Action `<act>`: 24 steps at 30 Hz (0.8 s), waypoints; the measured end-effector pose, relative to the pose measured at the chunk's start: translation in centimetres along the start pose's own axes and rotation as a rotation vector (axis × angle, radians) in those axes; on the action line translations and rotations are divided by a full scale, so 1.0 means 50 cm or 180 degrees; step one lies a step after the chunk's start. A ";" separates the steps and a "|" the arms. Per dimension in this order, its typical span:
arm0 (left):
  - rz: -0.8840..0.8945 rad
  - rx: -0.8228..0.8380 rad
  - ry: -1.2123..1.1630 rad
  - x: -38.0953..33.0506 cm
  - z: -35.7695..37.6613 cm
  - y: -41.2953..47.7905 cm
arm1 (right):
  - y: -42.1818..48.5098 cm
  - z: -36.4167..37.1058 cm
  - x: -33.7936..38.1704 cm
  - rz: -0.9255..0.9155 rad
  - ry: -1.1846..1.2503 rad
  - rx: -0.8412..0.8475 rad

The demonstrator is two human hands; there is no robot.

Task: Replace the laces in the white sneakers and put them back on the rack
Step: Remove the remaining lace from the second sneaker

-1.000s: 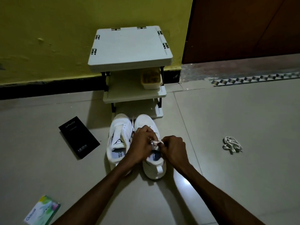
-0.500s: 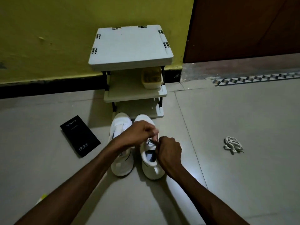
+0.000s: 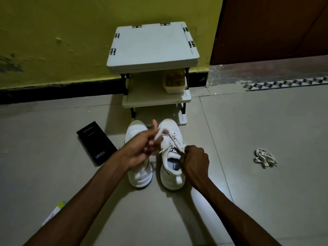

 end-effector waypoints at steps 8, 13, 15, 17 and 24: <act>0.1108 -0.0814 -0.0667 0.012 0.024 -0.012 | -0.001 0.020 0.026 -0.0147 -0.0021 0.0074; 0.0654 -0.1380 0.0864 0.023 -0.010 -0.029 | -0.006 0.007 0.005 -0.0155 0.0341 -0.0029; 0.0794 -0.1617 0.0491 0.015 -0.018 -0.030 | -0.011 0.010 -0.004 -0.0191 0.0610 -0.0048; 0.0991 -0.1767 -0.0116 0.021 -0.016 -0.027 | -0.016 0.017 -0.005 -0.0240 0.0763 -0.0079; 0.0985 -0.1845 -0.0768 0.028 0.001 -0.001 | -0.020 0.016 -0.011 -0.0455 0.0483 -0.0184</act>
Point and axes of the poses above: each hand's wrist, its own y-axis towards the middle knuckle, its own z-axis out of the palm, x = y × z, the point moved 3 cm from there along y, towards the middle knuckle, and after that the axes turned 3 degrees about y, right-handed, at the moved point
